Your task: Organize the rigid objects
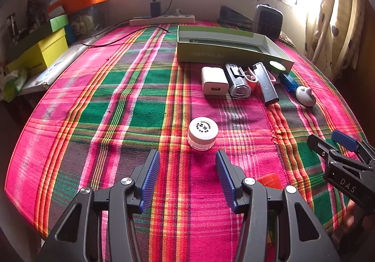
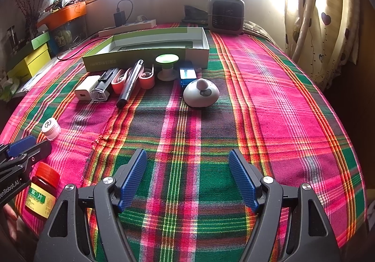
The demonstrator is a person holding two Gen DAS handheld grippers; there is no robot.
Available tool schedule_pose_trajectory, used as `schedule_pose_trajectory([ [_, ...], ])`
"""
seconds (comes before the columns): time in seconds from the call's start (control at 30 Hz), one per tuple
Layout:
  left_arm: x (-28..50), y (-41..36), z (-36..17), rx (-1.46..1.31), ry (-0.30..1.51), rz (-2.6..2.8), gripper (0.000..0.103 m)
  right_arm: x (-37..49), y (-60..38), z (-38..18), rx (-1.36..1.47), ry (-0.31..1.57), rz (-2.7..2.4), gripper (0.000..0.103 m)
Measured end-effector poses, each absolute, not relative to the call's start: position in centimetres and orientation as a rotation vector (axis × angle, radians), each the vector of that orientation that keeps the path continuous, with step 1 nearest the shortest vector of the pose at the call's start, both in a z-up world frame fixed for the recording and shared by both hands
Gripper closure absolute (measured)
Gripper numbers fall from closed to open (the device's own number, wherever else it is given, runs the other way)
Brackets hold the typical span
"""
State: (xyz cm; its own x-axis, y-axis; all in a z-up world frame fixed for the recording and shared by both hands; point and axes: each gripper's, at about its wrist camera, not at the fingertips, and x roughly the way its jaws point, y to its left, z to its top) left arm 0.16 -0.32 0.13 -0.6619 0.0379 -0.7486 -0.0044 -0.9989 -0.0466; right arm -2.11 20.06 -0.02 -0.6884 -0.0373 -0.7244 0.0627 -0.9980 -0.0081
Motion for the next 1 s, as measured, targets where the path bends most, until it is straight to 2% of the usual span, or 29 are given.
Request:
schedule_pose_trajectory([
  [0.17,0.3,-1.4,0.3,-1.290,-0.170,2.802,0.055,-1.9,20.0,0.0,1.217,0.036,-2.798,0.031],
  [0.3,1.0,-1.6,1.5,-1.231,-0.110,2.875,0.055,-0.2,19.0,1.4,1.063,0.024,-2.766,0.031],
  [0.47,1.4,-3.1,2.7,-1.214,-0.151,2.912,0.055,1.0,17.4,2.7,1.021,-0.093,-2.556,0.031],
  [1.0,1.7,-4.8,2.4,-1.249,-0.241,2.893,0.055,3.6,11.1,0.9,1.057,0.067,-2.383,0.031],
])
